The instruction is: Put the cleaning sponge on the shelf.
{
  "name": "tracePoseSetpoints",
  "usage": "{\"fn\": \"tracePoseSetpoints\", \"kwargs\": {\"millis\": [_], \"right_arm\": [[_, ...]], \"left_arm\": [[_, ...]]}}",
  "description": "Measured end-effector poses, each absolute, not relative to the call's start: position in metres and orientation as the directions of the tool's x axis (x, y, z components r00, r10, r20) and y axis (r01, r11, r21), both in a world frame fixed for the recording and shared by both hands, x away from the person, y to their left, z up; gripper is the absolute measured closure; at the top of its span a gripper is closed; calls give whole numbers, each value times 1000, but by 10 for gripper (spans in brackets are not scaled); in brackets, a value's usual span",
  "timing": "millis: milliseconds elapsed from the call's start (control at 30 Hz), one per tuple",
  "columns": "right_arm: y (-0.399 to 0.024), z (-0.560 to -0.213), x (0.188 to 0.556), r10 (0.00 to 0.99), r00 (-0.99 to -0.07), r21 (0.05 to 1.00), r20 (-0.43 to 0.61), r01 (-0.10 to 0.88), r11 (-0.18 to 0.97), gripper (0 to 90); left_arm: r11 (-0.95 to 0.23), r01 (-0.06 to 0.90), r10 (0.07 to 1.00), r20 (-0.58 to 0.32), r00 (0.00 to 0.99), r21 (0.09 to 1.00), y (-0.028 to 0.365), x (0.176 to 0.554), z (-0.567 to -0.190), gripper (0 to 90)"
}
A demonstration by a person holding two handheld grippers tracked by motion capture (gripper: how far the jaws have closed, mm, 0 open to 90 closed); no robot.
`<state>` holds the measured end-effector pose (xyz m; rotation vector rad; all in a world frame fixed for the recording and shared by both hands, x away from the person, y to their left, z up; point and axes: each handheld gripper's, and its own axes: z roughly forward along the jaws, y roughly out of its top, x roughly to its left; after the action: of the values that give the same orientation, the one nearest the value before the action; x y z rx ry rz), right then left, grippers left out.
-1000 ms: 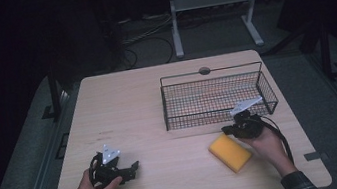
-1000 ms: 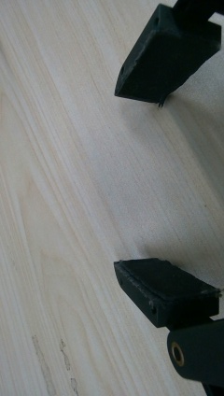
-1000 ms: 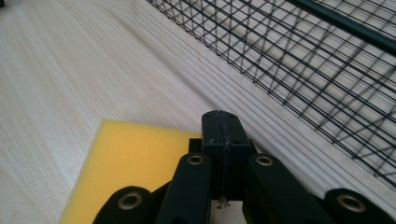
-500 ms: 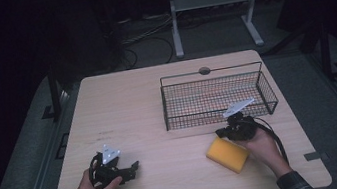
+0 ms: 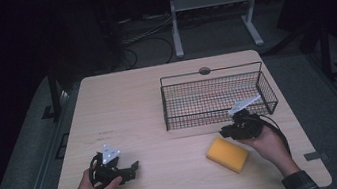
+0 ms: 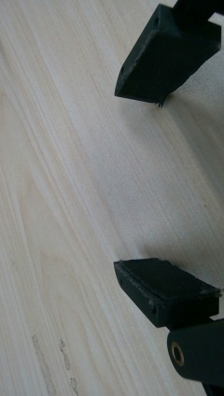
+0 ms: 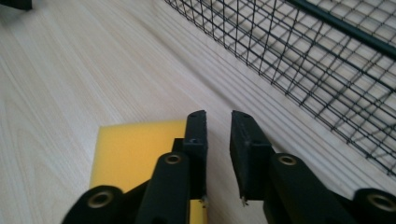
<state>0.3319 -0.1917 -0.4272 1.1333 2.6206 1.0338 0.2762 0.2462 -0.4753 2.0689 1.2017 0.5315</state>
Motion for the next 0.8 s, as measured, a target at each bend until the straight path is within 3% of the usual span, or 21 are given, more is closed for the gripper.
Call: {"fn": "tracePoseSetpoints", "kwargs": {"millis": [233,467,633,800], "right_arm": [[-195,-422,329,694,-706,583,142,626,518,567],[-195,-416,324,699,-701,531,140,649,544,340],[-193,-415,322,692,-709,517,135,646,562,303],[-190,-412,317,685,-717,501,130,644,578,213]], "left_arm": [[-345,594,871,12,491,726,246,276,-475,132],[-345,594,871,12,491,726,246,276,-475,132],[-345,594,871,12,491,726,246,276,-475,132],[-345,594,871,12,491,727,246,276,-475,132]]}}
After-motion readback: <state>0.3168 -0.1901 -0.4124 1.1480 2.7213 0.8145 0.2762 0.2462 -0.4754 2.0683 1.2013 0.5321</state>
